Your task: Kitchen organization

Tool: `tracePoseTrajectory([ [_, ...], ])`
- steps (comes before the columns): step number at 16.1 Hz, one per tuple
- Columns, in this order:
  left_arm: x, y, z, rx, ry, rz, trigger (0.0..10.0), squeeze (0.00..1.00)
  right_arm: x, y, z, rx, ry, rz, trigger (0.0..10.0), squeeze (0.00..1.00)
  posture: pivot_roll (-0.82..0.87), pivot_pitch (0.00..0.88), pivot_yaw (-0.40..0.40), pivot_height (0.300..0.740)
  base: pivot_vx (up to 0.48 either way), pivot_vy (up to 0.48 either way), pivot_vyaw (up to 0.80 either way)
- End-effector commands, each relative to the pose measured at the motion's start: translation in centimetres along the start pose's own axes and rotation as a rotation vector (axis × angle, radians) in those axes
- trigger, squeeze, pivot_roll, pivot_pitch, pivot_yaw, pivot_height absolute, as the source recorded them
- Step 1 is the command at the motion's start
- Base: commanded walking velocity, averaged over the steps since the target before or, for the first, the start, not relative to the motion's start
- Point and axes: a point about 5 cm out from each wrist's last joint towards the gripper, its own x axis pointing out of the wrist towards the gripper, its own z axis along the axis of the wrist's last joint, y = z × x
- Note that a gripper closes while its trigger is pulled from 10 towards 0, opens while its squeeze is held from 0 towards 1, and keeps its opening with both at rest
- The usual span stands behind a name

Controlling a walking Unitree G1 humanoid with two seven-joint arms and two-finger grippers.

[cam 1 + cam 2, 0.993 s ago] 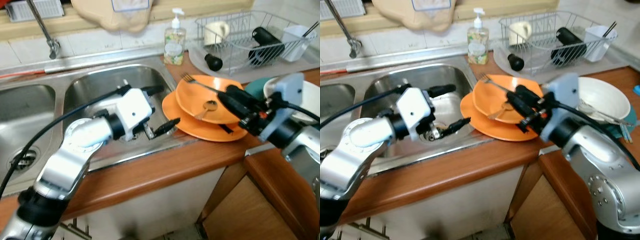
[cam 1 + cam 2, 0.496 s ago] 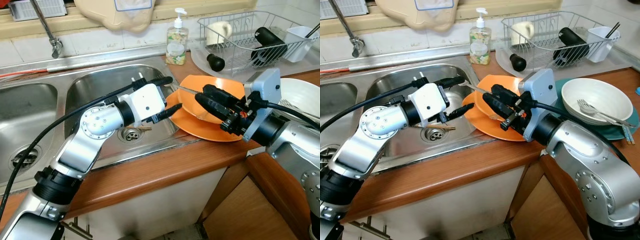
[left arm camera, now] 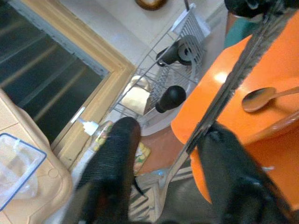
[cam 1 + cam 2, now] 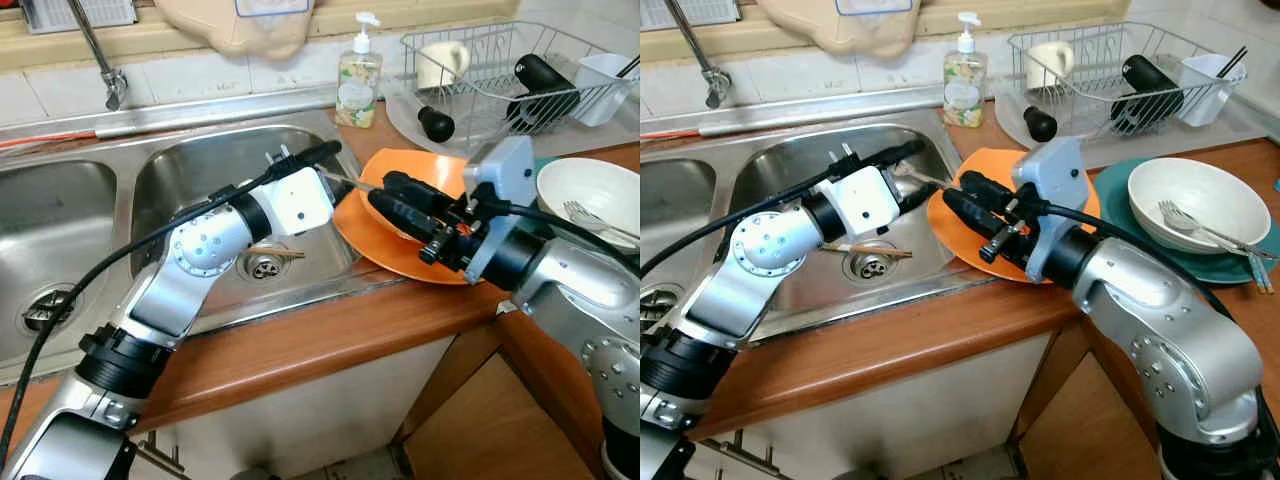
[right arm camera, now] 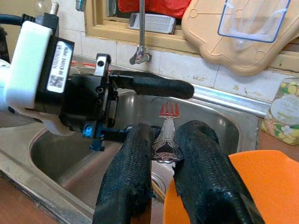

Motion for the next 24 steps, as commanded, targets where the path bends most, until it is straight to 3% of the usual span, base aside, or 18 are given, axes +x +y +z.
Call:
tracePoseTrajectory([
  [1, 0.0, 0.5, -0.1, 0.022, 0.007, 0.023, 0.0, 0.0, 0.3, 0.1, 0.3, -0.006, -0.007, 0.014, 0.0, 0.0, -0.12, 0.0, 0.02, 0.74, 0.0, 0.0, 0.0],
  [18, -0.3, -0.7, -0.9, 0.166, -0.018, -0.034, 0.0, 0.0, 0.8, 0.6, 0.1, -0.008, -0.004, 0.022, 0.0, 0.0, -0.13, 0.0, 0.023, 0.74, 0.0, 0.0, 0.0],
  [19, -0.3, -0.7, -0.9, 0.169, -0.017, -0.033, 0.0, 0.0, 0.8, 0.6, 0.1, -0.015, 0.003, 0.013, 10.0, 0.0, -0.13, 0.0, 0.022, 0.74, 0.0, 0.0, 0.0],
  [20, -0.4, -0.7, -1.0, 0.173, -0.015, -0.03, 0.0, 0.0, 1.0, 0.4, 0.0, 0.027, 0.001, -0.008, 10.0, 0.42, -0.13, 0.0, 0.02, 0.74, 0.0, 0.0, 0.0],
  [21, -0.4, -0.6, -1.0, 0.174, -0.013, -0.027, 0.0, 0.0, 1.0, 0.3, 0.1, 0.038, -0.006, -0.012, 10.0, 1.0, -0.13, 0.0, 0.02, 0.74, 0.0, 0.0, 0.0],
  [22, -0.6, -0.4, -1.3, 0.178, 0.007, -0.015, 0.0, 0.0, 1.0, 0.3, 0.2, 0.014, -0.013, -0.024, 10.0, 0.97, -0.13, 0.0, 0.018, 0.74, 0.0, 0.0, 0.0],
  [23, -0.8, 0.1, -2.0, 0.181, 0.048, 0.002, 0.0, 0.0, 1.0, 0.2, 0.2, -0.013, -0.008, -0.041, 10.0, 0.0, -0.13, 0.0, 0.021, 0.74, 0.0, 0.0, 0.0],
  [24, -1.4, 0.9, -3.3, 0.183, 0.139, 0.024, 0.0, 0.0, 0.9, 0.2, -0.1, -0.026, 0.012, -0.047, 10.0, 0.0, -0.13, 0.0, 0.023, 0.74, 0.0, 0.0, 0.0],
])
